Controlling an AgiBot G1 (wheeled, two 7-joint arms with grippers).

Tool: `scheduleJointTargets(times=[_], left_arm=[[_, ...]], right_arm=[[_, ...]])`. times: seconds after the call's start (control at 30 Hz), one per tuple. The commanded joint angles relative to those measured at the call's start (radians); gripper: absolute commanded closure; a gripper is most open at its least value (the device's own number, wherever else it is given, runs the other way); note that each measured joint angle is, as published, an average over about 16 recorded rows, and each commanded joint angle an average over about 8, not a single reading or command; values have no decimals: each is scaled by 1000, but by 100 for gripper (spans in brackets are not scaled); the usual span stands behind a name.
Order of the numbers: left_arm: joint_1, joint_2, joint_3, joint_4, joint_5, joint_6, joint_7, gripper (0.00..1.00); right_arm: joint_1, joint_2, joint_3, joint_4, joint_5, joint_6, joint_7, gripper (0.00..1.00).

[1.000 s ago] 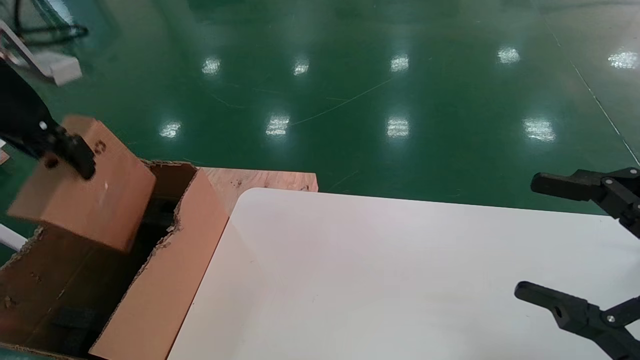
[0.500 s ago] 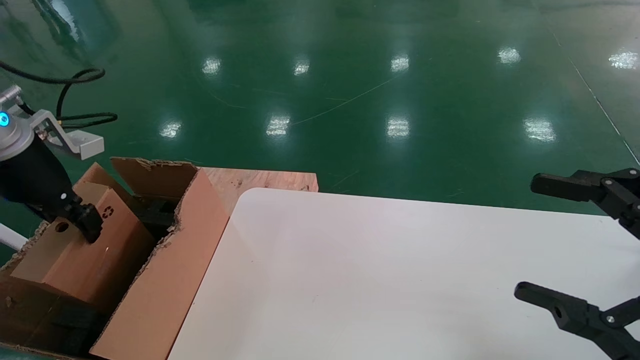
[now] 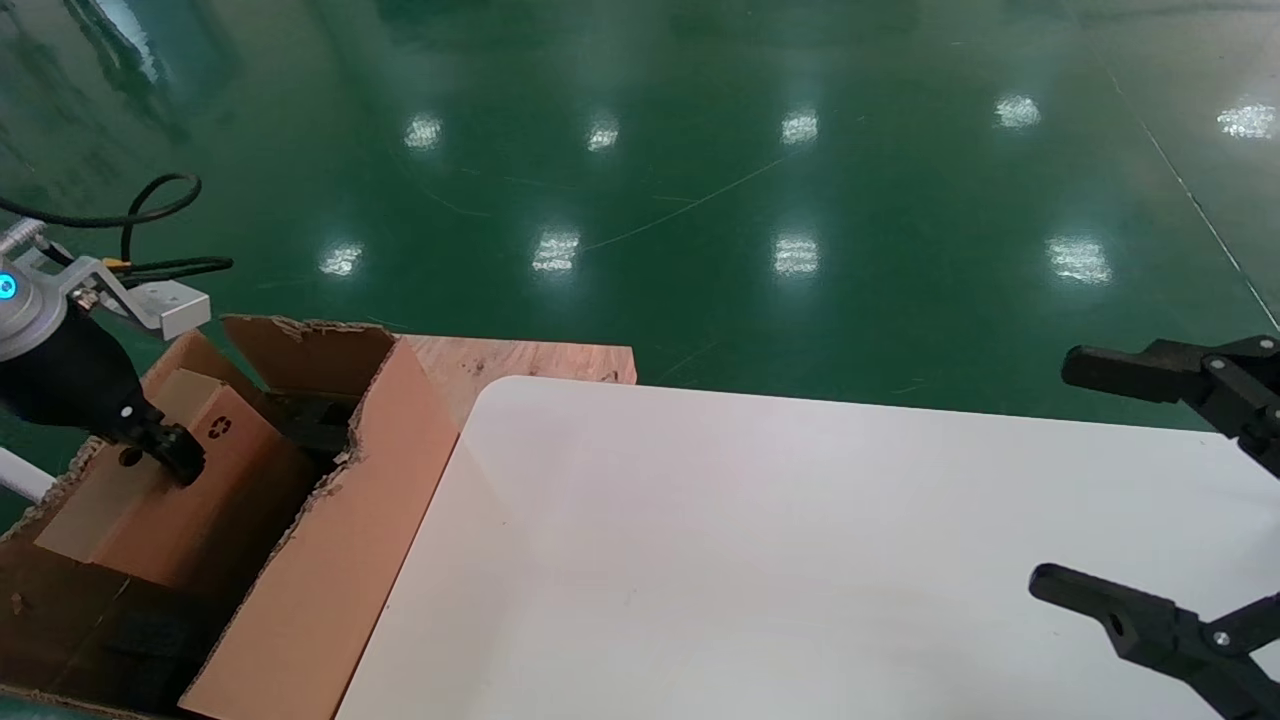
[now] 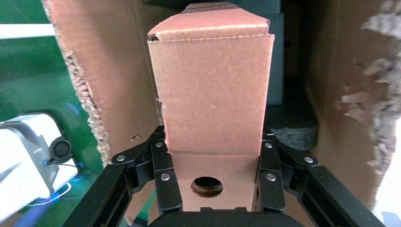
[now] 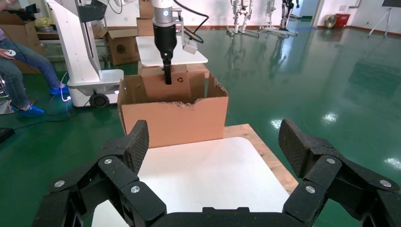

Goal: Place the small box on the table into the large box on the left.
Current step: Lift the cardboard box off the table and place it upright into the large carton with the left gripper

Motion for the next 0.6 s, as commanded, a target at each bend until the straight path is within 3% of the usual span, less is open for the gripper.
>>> scheduleJointTargets(times=[0.03,0.6], left_arm=[[6,-6,2,-3,5,-13,6,100],[95,3,1,165,-21,-31,41,100]], right_arm=[[0,0,0,0,0,0,0,0],[0,0,0,0,0,0,0,0]])
